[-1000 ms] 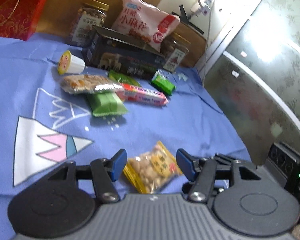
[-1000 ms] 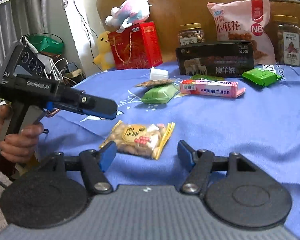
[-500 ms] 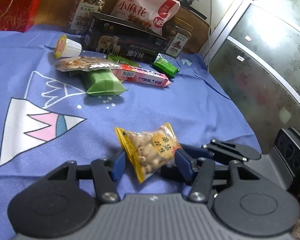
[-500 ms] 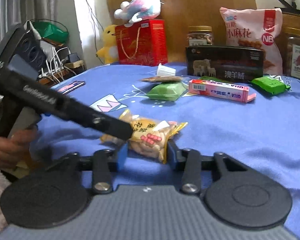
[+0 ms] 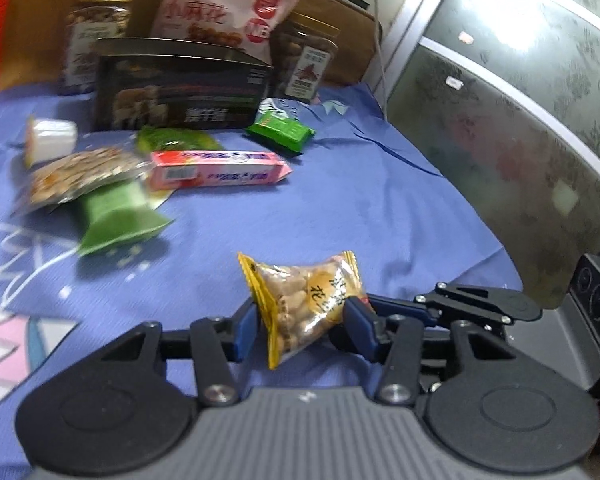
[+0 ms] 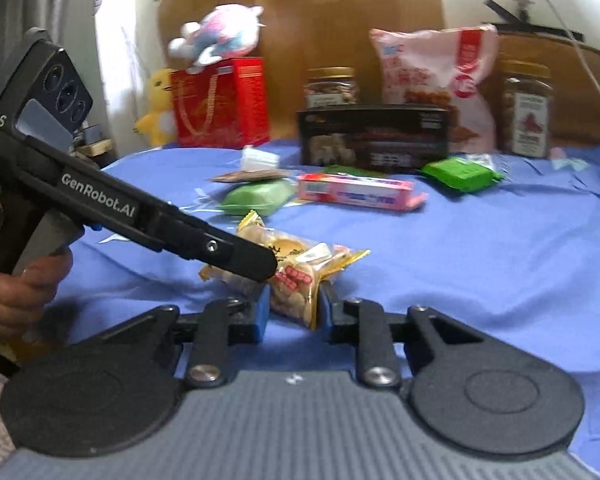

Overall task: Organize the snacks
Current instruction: 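Grasp the yellow peanut bag with the left tool, then carry the peanut bag with the left tool into the black tin and release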

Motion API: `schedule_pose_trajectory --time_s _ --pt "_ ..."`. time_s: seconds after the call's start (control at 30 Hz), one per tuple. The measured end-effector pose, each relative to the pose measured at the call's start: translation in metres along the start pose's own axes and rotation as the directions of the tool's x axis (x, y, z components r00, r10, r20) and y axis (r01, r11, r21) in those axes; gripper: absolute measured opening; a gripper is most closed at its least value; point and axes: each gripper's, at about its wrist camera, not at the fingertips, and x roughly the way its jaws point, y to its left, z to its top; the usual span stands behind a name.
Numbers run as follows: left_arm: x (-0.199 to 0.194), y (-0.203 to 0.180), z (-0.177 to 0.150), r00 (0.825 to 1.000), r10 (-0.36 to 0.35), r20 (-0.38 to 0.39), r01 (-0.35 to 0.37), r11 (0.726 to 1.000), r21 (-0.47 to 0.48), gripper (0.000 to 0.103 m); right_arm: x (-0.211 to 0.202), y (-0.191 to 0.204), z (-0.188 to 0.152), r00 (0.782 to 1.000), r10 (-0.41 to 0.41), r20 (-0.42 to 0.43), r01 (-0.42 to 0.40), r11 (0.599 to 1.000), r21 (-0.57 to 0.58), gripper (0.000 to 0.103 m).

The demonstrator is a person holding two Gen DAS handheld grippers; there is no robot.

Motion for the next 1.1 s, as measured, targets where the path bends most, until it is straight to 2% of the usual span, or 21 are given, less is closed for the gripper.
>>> schedule_pose_trajectory --time_s 0.17,0.47,0.53,0.6,0.67,0.8,0.9,1.0,1.1 --pt "0.015 -0.004 0.002 1.000 0.024 -0.017 -0.024 0.999 0.021 0.048 0.001 -0.010 -0.005 1.000 -0.010 -0.008 0.010 1.000 0.027 0.032" --pt "0.009 0.003 0.000 0.999 0.037 -0.007 -0.037 0.999 0.019 0.054 0.006 -0.009 -0.006 1.000 -0.002 -0.006 0.002 0.999 -0.033 0.037" --pt "0.008 0.005 -0.002 1.000 0.026 -0.003 -0.026 1.000 0.018 0.048 0.007 -0.007 -0.007 1.000 -0.003 -0.006 0.003 0.999 -0.052 0.036" --pt "0.008 0.006 -0.001 1.000 0.005 -0.009 -0.005 1.000 0.017 0.041 0.009 -0.008 -0.004 1.000 0.011 -0.015 -0.011 0.999 -0.050 0.028" --pt "0.006 0.006 0.006 1.000 -0.001 -0.010 0.001 1.000 0.019 0.041 0.011 -0.010 0.003 0.999 0.022 -0.026 -0.023 0.999 -0.040 0.025" --pt "-0.011 0.003 0.043 0.997 0.009 0.071 -0.016 0.996 0.089 0.041 0.015 -0.014 0.035 0.999 0.038 0.026 -0.036 0.997 -0.067 0.024" --pt "-0.020 0.007 0.082 0.988 0.022 0.152 -0.039 0.993 0.109 0.041 0.025 -0.022 0.073 0.997 0.033 0.077 -0.025 0.994 -0.104 0.024" --pt "-0.018 0.016 0.126 0.971 0.044 0.236 -0.073 0.991 0.115 0.041 0.045 -0.032 0.112 0.991 0.011 0.132 0.009 0.989 -0.148 0.024" --pt "0.000 0.031 0.166 0.961 0.070 0.268 -0.095 0.992 0.082 0.041 0.077 -0.047 0.145 0.986 -0.043 0.161 0.074 0.979 -0.192 0.024"
